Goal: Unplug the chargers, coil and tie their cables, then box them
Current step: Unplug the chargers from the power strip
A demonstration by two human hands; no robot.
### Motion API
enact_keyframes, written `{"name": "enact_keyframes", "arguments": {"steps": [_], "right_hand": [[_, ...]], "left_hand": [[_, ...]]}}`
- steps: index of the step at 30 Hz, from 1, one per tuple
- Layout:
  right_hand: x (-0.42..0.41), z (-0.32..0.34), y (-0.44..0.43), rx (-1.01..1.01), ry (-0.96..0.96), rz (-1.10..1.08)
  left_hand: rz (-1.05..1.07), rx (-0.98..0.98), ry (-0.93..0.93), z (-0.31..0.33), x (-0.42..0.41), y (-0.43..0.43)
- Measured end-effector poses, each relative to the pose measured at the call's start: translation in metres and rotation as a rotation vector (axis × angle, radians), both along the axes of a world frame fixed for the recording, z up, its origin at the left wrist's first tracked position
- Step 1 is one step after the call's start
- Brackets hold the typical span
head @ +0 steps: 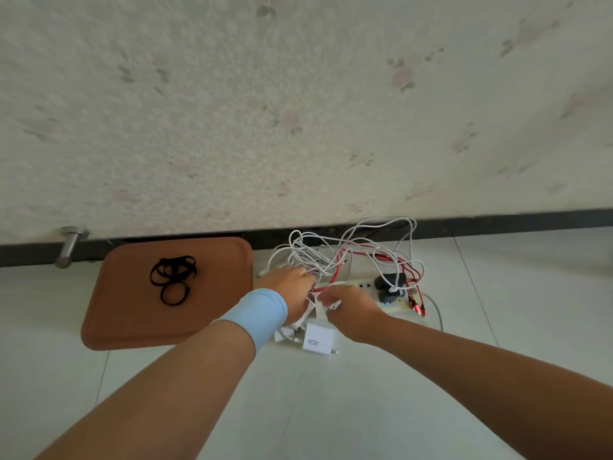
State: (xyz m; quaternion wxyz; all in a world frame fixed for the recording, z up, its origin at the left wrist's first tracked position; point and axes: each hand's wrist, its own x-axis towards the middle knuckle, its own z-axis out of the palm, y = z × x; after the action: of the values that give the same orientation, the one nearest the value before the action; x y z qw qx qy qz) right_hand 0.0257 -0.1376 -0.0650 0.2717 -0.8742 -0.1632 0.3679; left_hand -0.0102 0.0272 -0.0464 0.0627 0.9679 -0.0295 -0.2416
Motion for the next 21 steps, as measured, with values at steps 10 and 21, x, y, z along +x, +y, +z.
{"name": "enact_keyframes", "arguments": {"steps": [10,21], "right_hand": [[0.043,0.019,-0.085,-0.52,-0.336,-0.132],[0.053,-0.002,-0.078,-0.482,-0.403,-0.105]], "left_hand": [[-0.147,-0.091,-0.032,-0.002,0.045,-0.081],[-0.197,-0.161,-0.014,-0.011,0.062,-0.111]]}}
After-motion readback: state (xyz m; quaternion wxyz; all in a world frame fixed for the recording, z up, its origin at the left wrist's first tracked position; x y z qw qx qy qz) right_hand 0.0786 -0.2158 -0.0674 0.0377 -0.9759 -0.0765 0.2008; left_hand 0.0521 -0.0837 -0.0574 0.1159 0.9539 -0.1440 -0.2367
